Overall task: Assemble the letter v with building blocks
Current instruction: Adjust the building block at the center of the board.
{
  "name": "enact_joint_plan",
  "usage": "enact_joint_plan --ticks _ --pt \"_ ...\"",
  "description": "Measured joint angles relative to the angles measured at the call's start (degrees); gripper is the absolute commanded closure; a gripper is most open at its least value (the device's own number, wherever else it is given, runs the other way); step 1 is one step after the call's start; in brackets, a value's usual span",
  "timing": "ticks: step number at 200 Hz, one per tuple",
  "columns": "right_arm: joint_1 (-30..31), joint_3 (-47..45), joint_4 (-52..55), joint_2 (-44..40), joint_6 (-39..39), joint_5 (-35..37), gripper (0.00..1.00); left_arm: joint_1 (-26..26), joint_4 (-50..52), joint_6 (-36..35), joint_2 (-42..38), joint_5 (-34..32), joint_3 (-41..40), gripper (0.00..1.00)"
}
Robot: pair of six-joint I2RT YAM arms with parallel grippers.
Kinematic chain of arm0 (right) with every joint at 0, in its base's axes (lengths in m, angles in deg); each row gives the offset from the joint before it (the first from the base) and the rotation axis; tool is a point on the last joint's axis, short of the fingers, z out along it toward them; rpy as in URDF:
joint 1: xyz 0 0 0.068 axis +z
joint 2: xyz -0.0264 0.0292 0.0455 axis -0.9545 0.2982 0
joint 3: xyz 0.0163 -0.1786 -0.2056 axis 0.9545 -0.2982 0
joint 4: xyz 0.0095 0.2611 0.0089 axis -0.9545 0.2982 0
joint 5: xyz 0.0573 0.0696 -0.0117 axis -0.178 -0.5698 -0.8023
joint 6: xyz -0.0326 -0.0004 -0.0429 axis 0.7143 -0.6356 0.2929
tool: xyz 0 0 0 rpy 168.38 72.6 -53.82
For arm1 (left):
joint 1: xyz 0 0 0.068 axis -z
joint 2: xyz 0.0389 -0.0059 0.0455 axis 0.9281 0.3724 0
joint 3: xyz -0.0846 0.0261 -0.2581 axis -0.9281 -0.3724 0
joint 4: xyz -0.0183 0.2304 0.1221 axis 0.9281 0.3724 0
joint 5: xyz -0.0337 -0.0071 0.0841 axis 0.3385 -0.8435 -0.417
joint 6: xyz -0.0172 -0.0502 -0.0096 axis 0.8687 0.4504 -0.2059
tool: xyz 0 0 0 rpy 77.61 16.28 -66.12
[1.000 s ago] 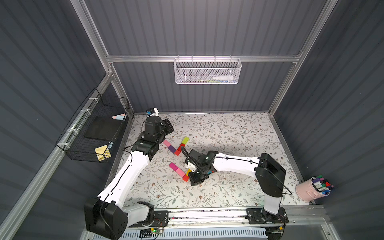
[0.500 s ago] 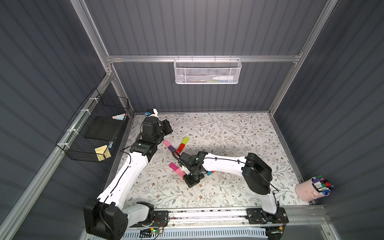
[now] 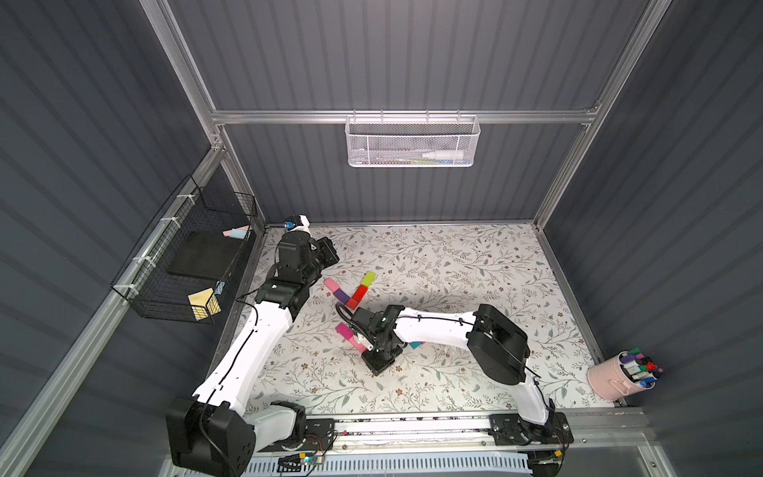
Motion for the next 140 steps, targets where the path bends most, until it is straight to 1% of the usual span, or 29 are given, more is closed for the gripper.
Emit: enact_joint_plan --ticks 140 --pt "0.0 2.8 0.9 1.7 0.7 1.1 1.0 -1.5 -1.2 -0.7 0.0 1.5 -1.7 0.93"
